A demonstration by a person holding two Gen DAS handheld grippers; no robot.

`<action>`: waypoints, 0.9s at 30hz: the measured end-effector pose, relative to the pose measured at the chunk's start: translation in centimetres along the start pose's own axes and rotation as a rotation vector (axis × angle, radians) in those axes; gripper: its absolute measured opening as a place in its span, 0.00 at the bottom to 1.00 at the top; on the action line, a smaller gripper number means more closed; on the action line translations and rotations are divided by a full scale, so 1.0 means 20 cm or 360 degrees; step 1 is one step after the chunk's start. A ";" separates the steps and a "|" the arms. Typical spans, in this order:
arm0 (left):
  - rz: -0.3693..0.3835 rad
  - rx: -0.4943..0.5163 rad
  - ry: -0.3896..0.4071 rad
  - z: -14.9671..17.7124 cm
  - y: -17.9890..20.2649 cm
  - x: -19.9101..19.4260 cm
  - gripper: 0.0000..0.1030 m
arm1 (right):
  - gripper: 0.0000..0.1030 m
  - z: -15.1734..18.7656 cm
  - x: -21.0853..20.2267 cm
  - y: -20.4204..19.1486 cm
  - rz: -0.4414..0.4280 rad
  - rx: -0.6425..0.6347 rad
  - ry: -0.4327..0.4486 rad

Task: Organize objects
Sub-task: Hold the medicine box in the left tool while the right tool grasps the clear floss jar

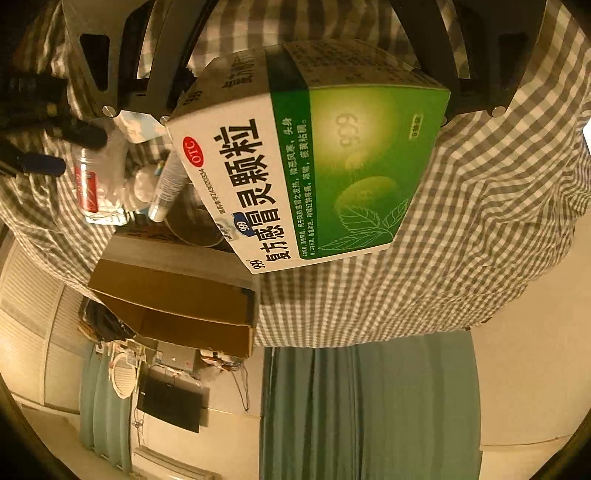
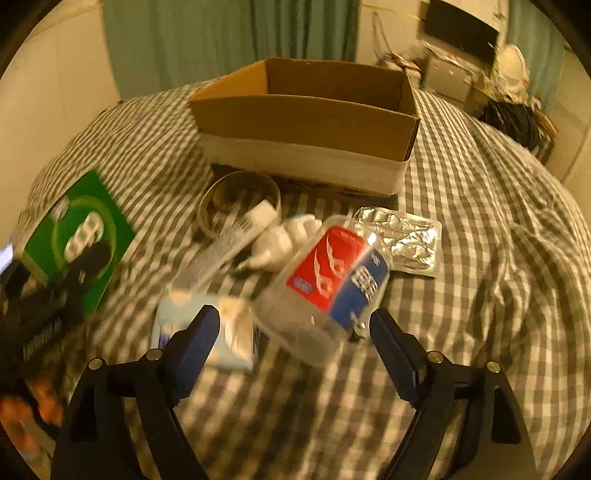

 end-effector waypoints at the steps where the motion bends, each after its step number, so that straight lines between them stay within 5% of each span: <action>1: -0.0006 -0.0001 -0.0003 0.00 -0.01 0.01 0.80 | 0.81 -0.02 0.02 0.01 0.0017 0.0028 -0.0007; 5: -0.0002 0.0000 -0.0023 0.02 -0.02 0.04 0.79 | 0.83 -0.08 0.17 0.06 0.0168 0.0131 -0.0052; 10: 0.0027 0.0003 -0.0044 0.03 -0.02 0.06 0.79 | 0.80 -0.04 0.26 0.08 0.0193 0.0078 -0.0086; 27: 0.0065 -0.0003 0.0054 -0.12 0.06 -0.20 0.79 | 0.61 -0.04 -0.20 -0.02 0.0003 -0.0080 0.0211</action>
Point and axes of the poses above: each gripper's, at about its wrist camera, not at the fingertips, and x roughly the way its jaws point, y to its right, z to its underside, the point moved 2 cm from there along x, roughly the way its jaws point, and after that the axes turned 10 degrees about -z, right-handed, at the moved point
